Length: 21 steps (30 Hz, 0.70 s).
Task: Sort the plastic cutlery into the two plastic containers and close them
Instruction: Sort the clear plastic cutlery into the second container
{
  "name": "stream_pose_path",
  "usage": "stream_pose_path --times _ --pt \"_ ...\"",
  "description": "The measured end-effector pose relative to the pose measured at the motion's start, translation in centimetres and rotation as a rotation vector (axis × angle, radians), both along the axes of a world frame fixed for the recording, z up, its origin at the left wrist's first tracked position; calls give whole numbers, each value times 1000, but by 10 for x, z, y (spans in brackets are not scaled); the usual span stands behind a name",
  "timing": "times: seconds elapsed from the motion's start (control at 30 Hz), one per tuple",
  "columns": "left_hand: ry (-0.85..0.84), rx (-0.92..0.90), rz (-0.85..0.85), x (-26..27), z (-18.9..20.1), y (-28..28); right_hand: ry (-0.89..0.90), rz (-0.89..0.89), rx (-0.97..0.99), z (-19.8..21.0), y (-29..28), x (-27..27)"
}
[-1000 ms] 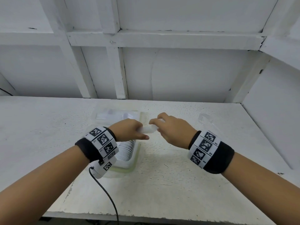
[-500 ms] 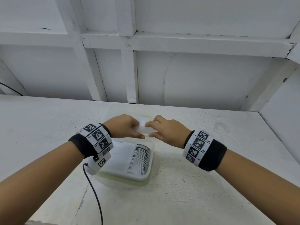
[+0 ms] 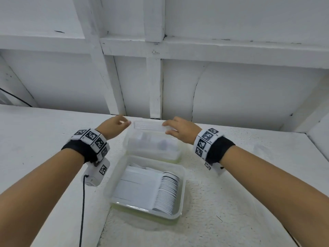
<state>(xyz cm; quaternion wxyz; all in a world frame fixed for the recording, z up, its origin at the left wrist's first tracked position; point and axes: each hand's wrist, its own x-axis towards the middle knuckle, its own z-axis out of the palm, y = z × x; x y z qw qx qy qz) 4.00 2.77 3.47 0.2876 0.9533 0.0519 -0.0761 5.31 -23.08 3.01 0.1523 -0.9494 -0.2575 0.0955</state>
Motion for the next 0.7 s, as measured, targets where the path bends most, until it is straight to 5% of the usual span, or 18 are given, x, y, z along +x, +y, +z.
stream_pose_path --times 0.17,0.7 --pt "286 -56 65 7 -21 14 40 18 -44 -13 23 19" --pt "279 -160 50 10 -37 10 142 -17 -207 -44 41 30"
